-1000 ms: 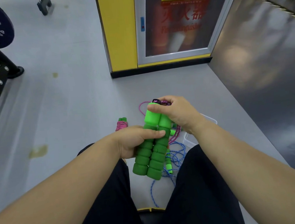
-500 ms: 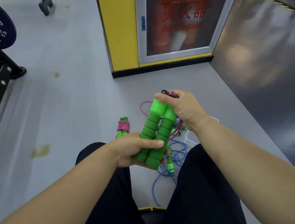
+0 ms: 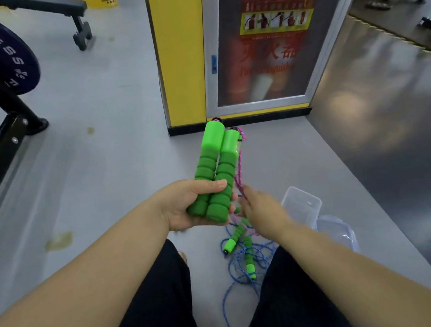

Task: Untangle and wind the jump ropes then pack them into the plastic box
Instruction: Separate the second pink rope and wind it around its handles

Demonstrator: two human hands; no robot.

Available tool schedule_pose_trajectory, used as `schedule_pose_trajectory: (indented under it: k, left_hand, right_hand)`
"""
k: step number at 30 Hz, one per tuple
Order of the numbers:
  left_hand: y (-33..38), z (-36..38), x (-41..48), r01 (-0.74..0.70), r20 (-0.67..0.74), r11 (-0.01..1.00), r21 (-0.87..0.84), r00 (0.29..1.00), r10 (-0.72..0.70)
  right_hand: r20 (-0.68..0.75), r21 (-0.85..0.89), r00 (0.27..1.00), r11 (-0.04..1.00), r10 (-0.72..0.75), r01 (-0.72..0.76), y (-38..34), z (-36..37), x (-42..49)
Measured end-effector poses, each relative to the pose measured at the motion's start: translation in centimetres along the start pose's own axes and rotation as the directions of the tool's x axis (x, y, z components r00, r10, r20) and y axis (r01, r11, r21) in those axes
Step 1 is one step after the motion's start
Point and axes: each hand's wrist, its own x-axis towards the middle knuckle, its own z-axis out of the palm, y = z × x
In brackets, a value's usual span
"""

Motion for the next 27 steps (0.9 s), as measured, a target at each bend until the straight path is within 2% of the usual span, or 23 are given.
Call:
schedule_pose_trajectory:
  k: [3, 5, 7, 9, 10, 12, 14, 15, 16, 17, 18, 20, 21, 22, 24, 27]
  left_hand:
    - [0.2, -0.2, 1.0, 0.003, -0.203, 0.979, 0.202, 0.978, 0.039]
    - [0.0, -0.8, 1.7, 0.016, -0.347, 0.901, 0.433, 0.926, 0.15]
    - [0.2, -1.3, 2.0, 0.076, -0.384, 0.704, 0.706, 0.876, 0.29]
    - [0.9, -1.0, 1.8, 0.198, -0.357, 0.407, 0.892, 0.86, 0.364]
    - [1.2, -0.8, 1.7, 0.245, -0.339, 0.273, 0.93, 0.857, 0.388]
    - [1.8, -0.2, 1.6, 0.296, -0.298, 0.074, 0.952, 0.849, 0.436]
    - [2.2, 0.3, 1.8, 0.335, -0.267, -0.062, 0.94, 0.838, 0.476]
    - [2.3, 0.4, 1.9, 0.34, -0.255, -0.094, 0.936, 0.837, 0.483]
    - [2.5, 0.4, 1.9, 0.337, -0.257, -0.091, 0.937, 0.843, 0.473]
    - [2.8, 0.2, 1.8, 0.321, -0.277, -0.028, 0.947, 0.854, 0.44]
    - [3.1, -0.2, 1.6, 0.285, -0.306, 0.113, 0.952, 0.871, 0.384]
    - [3.6, -1.1, 1.2, 0.176, -0.343, 0.528, 0.831, 0.909, 0.237]
    - [3.7, -1.5, 1.0, 0.14, -0.339, 0.69, 0.71, 0.927, 0.161]
    - [3.8, -1.8, 0.8, 0.128, -0.323, 0.789, 0.601, 0.942, 0.094]
    - [3.8, -2.6, 0.5, 0.132, -0.288, 0.874, 0.468, 0.958, 0.009]
    - [3.6, -3.8, 0.0, 0.147, -0.269, 0.92, 0.364, 0.962, -0.048]
  right_hand:
    - [0.133, -0.275, 0.988, 0.955, -0.078, 0.112, -2.0, 0.0, -0.6]
    - [0.186, -0.418, 0.969, 0.879, -0.163, 0.228, -3.5, -1.0, -0.6]
    - [0.233, -0.513, 0.946, 0.798, -0.226, 0.317, -4.8, -2.8, -0.5]
    - [0.267, -0.558, 0.928, 0.743, -0.261, 0.37, -5.9, -4.9, -0.1]
    - [0.28, -0.576, 0.92, 0.719, -0.274, 0.39, -6.3, -5.9, 0.2]
    - [0.301, -0.608, 0.906, 0.672, -0.297, 0.423, -6.8, -7.3, 0.6]
    - [0.302, -0.632, 0.893, 0.632, -0.333, 0.449, -6.9, -8.1, 0.8]
    - [0.291, -0.64, 0.886, 0.616, -0.36, 0.46, -6.9, -8.5, 0.8]
    - [0.279, -0.637, 0.88, 0.612, -0.385, 0.47, -6.7, -8.7, 0.7]
    - [0.274, -0.621, 0.875, 0.622, -0.398, 0.477, -6.5, -9.0, 0.6]
    - [0.277, -0.6, 0.872, 0.637, -0.403, 0.484, -6.3, -9.3, 0.5]
    - [0.29, -0.568, 0.864, 0.652, -0.411, 0.502, -5.7, -9.8, 0.1]
    - [0.296, -0.558, 0.856, 0.651, -0.424, 0.515, -5.4, -9.8, -0.1]
    - [0.304, -0.55, 0.844, 0.642, -0.442, 0.534, -5.0, -9.8, -0.3]
    - [0.326, -0.532, 0.823, 0.629, -0.466, 0.567, -4.5, -9.5, -0.8]
    - [0.334, -0.485, 0.818, 0.659, -0.468, 0.575, -3.4, -9.5, -1.1]
